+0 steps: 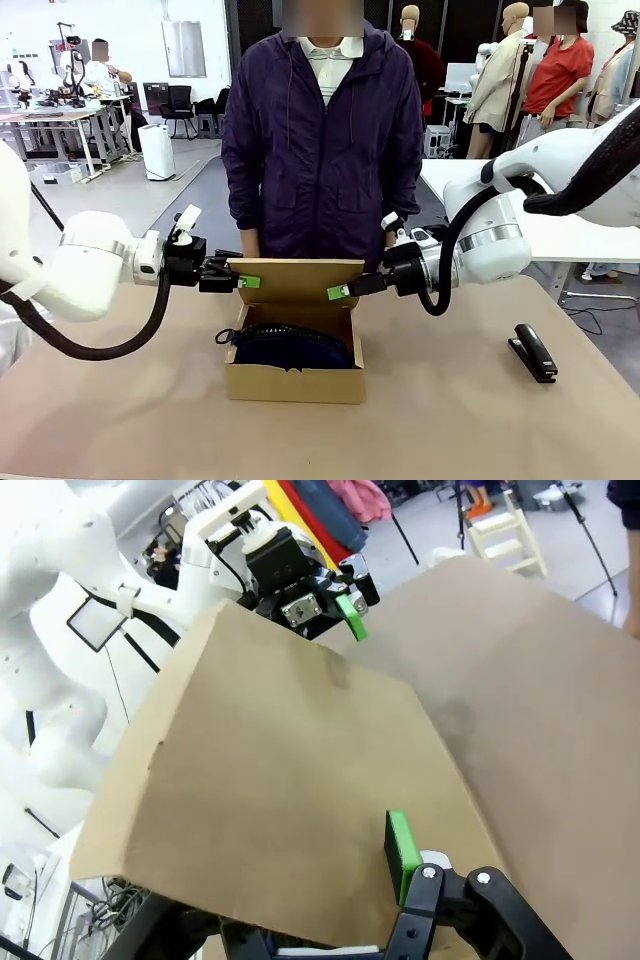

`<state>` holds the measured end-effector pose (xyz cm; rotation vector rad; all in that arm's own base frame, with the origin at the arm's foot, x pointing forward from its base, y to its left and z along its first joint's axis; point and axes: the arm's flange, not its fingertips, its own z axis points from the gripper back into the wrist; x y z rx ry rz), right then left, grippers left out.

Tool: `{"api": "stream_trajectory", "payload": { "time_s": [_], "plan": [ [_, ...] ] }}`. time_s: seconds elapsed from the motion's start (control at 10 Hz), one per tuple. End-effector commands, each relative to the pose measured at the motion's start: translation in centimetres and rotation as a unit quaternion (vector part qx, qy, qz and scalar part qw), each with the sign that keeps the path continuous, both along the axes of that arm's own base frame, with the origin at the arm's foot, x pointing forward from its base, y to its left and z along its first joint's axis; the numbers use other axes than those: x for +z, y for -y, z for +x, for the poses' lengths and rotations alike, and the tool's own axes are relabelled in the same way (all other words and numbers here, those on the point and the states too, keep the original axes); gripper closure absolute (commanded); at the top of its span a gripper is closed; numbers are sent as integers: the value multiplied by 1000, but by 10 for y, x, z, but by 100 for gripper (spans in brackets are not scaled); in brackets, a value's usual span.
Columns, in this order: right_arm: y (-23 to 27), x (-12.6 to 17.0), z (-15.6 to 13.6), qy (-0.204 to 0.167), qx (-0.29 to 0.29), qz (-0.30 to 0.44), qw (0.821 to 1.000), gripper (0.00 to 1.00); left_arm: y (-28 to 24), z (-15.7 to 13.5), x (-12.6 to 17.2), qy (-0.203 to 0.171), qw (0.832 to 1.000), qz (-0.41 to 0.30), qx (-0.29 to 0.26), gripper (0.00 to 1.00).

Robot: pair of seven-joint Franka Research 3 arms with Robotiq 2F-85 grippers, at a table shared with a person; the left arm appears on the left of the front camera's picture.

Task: Pack the items into the box.
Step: Close the Mailer Box.

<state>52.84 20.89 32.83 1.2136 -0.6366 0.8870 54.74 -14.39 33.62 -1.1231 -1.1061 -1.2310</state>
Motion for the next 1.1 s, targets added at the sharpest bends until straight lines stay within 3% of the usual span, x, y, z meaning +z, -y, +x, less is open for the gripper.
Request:
{"api": "stream_trajectory", "payload": {
  "time_s": [0.0,0.3,0.7,0.9,1.0],
  "plan": [
    [7,5,-9,41,12,11,999,0,0,-13,1,16,1000,-3,-6,0],
    [26,17,-16,50,-14,-14,999,0,-19,-33,9,40,999,20,9,0],
    [83,35,-50,51,-109,-14,993,0,-91,-100,35,43,986,67,145,0],
    [79,39,-53,94,-129,12,987,0,-96,-98,50,88,980,24,179,0],
    [65,33,-45,107,-123,16,986,0,-85,-87,50,107,980,5,168,0]
  ]
}}
